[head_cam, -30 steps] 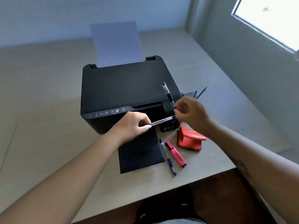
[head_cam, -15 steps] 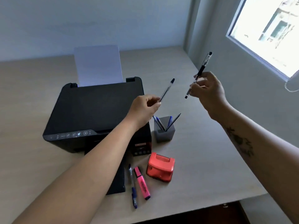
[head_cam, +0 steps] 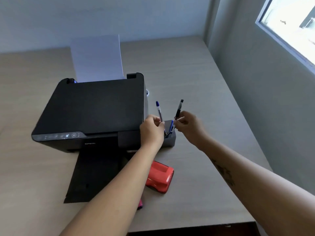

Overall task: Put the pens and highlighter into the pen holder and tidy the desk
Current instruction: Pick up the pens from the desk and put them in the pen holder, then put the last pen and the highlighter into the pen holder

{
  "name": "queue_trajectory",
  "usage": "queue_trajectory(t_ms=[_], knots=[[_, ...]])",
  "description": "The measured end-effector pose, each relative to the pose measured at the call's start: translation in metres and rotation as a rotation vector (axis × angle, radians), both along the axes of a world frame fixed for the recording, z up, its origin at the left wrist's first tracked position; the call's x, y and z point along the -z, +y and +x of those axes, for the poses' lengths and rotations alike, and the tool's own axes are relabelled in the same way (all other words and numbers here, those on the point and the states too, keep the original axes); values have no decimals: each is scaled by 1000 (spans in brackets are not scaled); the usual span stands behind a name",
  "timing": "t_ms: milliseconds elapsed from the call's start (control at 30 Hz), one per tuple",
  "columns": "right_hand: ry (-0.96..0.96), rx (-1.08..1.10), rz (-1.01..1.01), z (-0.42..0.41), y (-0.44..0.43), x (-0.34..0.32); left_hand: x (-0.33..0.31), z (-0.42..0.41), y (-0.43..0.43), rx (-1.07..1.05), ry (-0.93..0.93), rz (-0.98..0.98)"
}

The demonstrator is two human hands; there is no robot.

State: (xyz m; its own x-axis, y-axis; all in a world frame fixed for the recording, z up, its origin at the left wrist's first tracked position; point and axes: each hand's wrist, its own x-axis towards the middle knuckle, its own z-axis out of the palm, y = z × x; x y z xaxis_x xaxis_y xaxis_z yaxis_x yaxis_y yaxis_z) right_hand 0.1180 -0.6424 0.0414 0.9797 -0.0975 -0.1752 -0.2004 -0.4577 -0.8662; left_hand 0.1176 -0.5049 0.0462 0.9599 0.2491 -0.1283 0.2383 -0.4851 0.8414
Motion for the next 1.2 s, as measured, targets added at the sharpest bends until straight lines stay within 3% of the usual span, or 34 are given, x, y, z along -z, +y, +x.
queue_trajectory(t_ms=[333, 700, 900, 1200], knots=[[49, 8, -72, -3, 11, 33, 23, -12, -6, -9, -4, 126], [-100, 117, -2, 1, 7, -19, -13, -24, 57, 52, -126, -4], [-110, 159, 33, -37, 46, -17, -5, -61, 116, 83, -9, -98], [-59, 155, -37, -123, 135, 32, 53, -150, 171, 205, 223, -46]])
